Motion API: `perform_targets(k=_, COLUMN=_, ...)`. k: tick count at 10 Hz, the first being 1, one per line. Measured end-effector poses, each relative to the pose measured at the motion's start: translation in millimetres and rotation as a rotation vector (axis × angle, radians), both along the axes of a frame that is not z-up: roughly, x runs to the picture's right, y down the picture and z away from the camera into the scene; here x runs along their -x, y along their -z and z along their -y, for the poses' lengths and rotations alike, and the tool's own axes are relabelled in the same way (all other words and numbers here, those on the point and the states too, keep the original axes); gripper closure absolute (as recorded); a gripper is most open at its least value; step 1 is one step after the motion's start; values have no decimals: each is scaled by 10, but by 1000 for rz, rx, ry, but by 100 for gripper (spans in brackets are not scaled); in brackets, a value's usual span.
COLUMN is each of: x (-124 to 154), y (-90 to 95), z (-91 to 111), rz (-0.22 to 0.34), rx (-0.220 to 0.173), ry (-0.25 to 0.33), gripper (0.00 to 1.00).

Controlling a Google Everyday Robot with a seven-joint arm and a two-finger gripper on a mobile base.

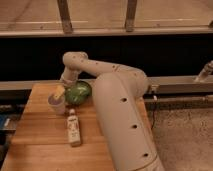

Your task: Place the ceramic cup in the ceramic bowl

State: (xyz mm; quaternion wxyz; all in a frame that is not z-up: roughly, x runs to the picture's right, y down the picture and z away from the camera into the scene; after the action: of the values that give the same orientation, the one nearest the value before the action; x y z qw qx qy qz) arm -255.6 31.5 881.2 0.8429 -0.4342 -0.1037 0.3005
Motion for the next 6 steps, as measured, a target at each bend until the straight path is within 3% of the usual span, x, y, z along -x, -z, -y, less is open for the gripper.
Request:
perform_targets(k=3, x=43, y=-29, z=-50, rz=8, rx=14, ry=11, gripper=51)
perform_targets(k=4, x=70, y=-6, z=-65, rz=9, rx=14, ry=21, gripper=67)
perform_targets(k=6, x=64, y=39, z=-47, rz=3, rx=5, ry=24, gripper=84)
